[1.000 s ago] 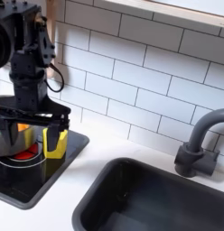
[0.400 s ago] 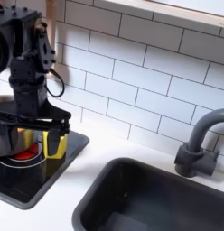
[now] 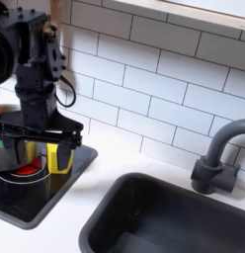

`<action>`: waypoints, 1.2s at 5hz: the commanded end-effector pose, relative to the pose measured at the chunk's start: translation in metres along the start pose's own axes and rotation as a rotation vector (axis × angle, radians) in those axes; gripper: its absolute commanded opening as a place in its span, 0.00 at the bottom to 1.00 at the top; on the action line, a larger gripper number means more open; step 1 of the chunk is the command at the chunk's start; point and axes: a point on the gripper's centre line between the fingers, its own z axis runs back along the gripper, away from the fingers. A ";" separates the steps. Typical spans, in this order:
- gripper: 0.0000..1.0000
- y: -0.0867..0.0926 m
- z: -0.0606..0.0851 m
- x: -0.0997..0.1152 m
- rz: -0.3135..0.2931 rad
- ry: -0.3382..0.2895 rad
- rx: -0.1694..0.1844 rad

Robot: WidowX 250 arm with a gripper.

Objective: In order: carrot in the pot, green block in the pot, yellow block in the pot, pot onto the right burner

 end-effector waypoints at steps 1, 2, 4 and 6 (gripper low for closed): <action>1.00 -0.001 -0.010 0.004 0.017 0.007 -0.018; 1.00 0.001 -0.016 0.011 0.017 0.014 -0.019; 1.00 -0.010 -0.023 0.019 0.007 0.034 -0.030; 1.00 -0.010 -0.029 0.032 0.013 0.035 -0.029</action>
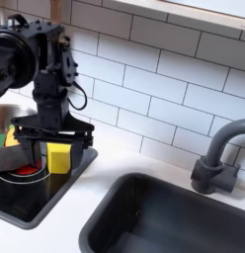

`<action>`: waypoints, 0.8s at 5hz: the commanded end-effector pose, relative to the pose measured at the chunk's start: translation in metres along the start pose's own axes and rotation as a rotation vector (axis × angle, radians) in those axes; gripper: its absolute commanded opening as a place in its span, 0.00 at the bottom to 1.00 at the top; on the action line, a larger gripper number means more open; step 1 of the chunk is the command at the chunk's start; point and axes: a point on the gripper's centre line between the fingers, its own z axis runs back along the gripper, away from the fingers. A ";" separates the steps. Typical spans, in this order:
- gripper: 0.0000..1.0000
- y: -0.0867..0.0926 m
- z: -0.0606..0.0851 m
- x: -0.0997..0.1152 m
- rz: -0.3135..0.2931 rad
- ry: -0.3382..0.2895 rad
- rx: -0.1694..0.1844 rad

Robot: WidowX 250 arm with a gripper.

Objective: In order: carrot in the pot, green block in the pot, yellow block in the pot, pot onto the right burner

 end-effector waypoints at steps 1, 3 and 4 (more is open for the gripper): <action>1.00 -0.003 -0.005 0.012 0.000 0.002 0.001; 1.00 -0.003 -0.018 0.019 0.006 0.021 0.004; 1.00 -0.001 -0.021 0.023 0.011 0.026 0.006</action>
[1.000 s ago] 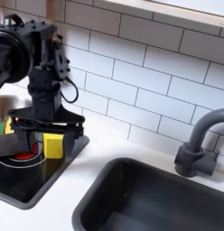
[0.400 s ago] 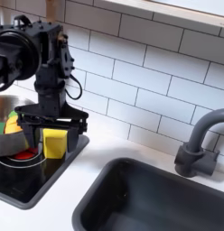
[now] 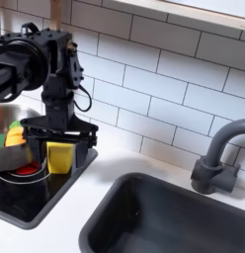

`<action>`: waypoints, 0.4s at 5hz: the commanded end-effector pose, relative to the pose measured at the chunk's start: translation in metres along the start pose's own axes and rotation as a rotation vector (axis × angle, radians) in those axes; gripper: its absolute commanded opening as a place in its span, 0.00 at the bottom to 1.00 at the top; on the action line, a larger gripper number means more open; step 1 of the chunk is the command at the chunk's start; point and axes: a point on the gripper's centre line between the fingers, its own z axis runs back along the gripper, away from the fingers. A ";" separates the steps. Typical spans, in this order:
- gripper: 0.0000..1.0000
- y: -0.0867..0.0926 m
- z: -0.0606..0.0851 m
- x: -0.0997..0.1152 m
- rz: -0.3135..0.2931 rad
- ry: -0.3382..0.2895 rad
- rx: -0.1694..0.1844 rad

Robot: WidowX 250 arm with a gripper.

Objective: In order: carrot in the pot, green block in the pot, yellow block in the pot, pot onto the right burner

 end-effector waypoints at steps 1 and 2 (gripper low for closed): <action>1.00 0.001 -0.007 0.007 0.003 0.008 0.004; 1.00 0.002 -0.007 0.010 0.010 0.003 0.001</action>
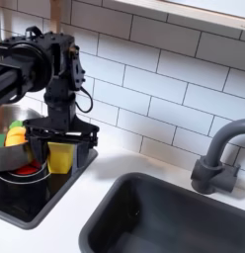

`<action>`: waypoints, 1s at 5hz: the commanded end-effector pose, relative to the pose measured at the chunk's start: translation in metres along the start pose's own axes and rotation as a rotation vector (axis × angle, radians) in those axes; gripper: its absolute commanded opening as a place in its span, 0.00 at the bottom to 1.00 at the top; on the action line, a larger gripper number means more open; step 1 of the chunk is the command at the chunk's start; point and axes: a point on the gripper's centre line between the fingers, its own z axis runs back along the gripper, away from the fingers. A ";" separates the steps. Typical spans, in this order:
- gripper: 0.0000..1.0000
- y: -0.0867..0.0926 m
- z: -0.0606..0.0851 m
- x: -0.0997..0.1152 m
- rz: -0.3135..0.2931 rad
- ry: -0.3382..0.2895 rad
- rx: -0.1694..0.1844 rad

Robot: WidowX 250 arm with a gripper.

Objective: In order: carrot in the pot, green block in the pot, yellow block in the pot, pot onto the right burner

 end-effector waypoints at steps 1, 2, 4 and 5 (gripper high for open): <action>1.00 0.002 -0.005 0.007 0.009 0.011 0.000; 1.00 0.004 -0.006 0.011 0.011 0.004 0.012; 1.00 0.005 -0.006 0.015 0.022 0.000 0.009; 1.00 0.012 -0.011 0.015 0.051 0.010 0.006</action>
